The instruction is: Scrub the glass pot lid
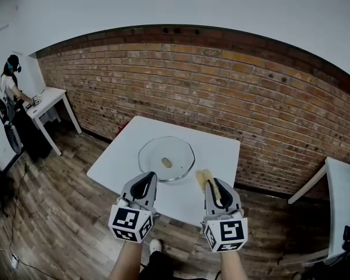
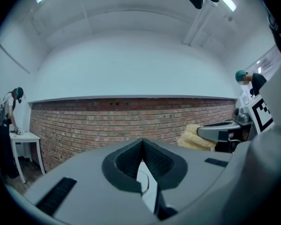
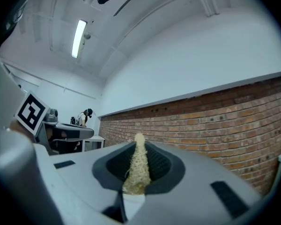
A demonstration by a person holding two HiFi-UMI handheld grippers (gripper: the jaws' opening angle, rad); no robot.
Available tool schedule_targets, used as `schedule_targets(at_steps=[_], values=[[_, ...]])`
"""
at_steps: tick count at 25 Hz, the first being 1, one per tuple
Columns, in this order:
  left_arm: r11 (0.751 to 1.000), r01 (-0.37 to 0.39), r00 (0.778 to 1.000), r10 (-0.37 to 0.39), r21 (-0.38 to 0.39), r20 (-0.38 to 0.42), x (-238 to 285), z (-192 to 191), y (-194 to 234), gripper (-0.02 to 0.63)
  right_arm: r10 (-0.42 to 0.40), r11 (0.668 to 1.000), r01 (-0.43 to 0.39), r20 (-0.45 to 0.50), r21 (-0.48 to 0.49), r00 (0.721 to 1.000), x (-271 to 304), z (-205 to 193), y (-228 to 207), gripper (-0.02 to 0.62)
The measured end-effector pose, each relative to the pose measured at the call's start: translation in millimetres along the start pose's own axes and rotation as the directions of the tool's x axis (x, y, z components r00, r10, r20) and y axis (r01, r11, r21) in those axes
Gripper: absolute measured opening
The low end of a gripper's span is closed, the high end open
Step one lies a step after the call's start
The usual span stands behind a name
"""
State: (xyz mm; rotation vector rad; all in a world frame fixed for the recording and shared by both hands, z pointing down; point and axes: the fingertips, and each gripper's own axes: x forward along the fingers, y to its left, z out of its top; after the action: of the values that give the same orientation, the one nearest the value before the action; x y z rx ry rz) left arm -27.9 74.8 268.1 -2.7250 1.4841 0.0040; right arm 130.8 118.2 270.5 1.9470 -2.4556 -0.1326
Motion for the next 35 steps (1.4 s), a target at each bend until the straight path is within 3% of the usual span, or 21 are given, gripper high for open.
schedule_targets(at_steps=[19,29,35], values=[[0.995,0.066,0.994,-0.072,-0.075,-0.077,108,-47,94,0.009,-0.065,0.998,0.064,-0.072,-0.013,0.995,127,-25,0,0.058],[0.987,0.141,0.984,-0.148,-0.072,-0.095,166,-56,151,0.009,-0.111,0.994,0.111,-0.073,-0.003,0.991,213,-31,10,0.058],[0.985,0.155,0.983,-0.161,-0.072,-0.084,186,-52,172,0.009,-0.133,0.991,0.132,-0.075,-0.013,0.988,234,-30,10,0.058]])
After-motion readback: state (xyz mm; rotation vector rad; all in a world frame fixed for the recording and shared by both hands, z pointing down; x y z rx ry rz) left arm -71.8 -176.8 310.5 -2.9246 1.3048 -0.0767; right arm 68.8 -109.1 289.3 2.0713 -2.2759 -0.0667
